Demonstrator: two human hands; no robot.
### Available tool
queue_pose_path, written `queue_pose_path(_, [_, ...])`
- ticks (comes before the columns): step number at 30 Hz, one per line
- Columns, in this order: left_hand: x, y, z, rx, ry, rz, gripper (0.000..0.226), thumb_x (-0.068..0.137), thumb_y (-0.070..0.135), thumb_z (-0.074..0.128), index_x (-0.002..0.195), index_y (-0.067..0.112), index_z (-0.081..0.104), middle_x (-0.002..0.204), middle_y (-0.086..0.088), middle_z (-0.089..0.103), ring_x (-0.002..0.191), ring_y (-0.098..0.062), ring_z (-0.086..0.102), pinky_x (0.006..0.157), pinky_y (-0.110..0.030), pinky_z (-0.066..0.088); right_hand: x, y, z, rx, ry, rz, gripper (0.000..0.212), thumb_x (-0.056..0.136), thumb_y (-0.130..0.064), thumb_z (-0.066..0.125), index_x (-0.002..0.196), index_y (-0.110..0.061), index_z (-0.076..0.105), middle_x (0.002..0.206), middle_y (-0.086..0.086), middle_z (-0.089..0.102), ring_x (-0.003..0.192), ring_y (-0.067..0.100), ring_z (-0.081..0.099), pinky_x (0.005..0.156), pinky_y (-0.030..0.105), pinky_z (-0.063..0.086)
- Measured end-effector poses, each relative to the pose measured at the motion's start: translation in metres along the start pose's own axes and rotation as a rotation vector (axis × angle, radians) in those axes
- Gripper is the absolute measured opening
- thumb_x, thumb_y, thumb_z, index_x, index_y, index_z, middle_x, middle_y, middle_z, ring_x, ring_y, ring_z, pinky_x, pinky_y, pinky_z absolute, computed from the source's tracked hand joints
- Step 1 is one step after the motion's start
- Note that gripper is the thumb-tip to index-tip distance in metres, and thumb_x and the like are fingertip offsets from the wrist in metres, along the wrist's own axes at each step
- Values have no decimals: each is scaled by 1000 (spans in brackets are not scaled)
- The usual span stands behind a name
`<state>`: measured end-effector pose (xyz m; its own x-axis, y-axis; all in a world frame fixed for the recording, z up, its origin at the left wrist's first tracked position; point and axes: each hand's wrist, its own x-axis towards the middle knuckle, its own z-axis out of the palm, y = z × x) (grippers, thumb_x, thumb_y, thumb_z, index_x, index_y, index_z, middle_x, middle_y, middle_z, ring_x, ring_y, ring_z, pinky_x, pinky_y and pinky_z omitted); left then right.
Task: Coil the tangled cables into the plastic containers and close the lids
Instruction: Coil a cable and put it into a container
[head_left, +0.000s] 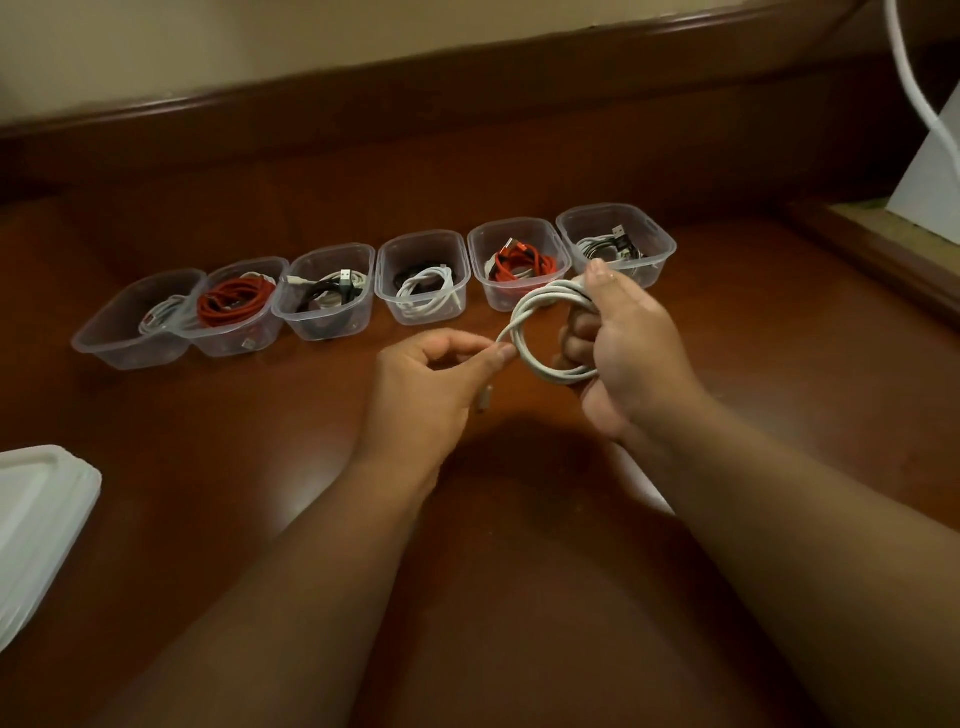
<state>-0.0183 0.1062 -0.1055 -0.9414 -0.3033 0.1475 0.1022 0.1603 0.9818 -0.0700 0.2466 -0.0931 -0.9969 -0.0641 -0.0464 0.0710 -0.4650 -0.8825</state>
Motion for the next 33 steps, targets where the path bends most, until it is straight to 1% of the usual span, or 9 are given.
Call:
queue_pose_path(4, [-9,4,19,-424,46,-211,12,90,4,65,89,11,74,83,-4,77,81,-12,72,82,-31,59,-4,4,6,123,-2,2,27,107,-27,41,88,-15,56,55,-9,43,46,2,32,45,17,28])
queue_pose_path(7, [-15,7,26,-582,35,-280,14,95,7,58,98,7,72,93,-6,76,90,-13,72,88,-30,58,-8,9,7,-48,2,-103,28,107,-28,39,88,-18,56,58,-11,50,54,4,43,52,18,38])
queue_pose_path(9, [-16,7,27,-598,42,-283,12,92,3,62,99,7,70,92,-6,75,89,-13,71,88,-28,58,-10,13,6,-258,3,-198,29,107,-30,39,88,-21,58,64,-13,57,62,2,52,61,19,45])
queue_pose_path(13, [-13,7,23,-572,64,-245,25,87,-7,62,102,13,66,90,-2,74,85,-11,72,77,-24,59,-12,17,4,-434,20,-224,29,107,-32,37,88,-24,59,64,-21,60,60,-10,53,58,11,43])
queue_pose_path(18, [-13,5,22,-515,77,-192,25,88,-2,65,102,19,64,90,0,75,85,-13,71,73,-27,56,-7,21,8,-263,110,2,36,106,-36,39,85,-18,61,61,-10,57,59,4,54,63,24,47])
queue_pose_path(22, [-12,2,23,-494,117,-135,27,88,-2,65,104,20,62,87,-1,73,81,-15,68,79,-35,54,-2,20,8,-73,52,266,37,105,-38,40,85,-16,62,52,-6,46,57,12,43,73,37,41])
queue_pose_path(28, [-11,4,23,-692,81,-245,24,94,0,57,108,19,58,72,0,64,63,-10,61,58,-21,49,2,14,7,15,-44,365,38,107,-36,35,82,-16,55,51,-6,34,54,11,30,59,25,31])
queue_pose_path(31, [-7,2,19,-577,45,-265,21,98,3,52,108,20,59,77,-1,60,64,-10,57,63,-26,47,2,12,4,52,-87,432,37,106,-35,37,84,-14,59,52,-4,36,52,12,33,54,24,36])
queue_pose_path(33, [-6,2,19,-435,19,-221,23,100,3,48,107,23,57,87,-4,58,69,-12,54,67,-29,47,1,10,2,28,-116,458,33,101,-38,43,88,-15,62,54,-4,42,55,14,41,59,27,41])
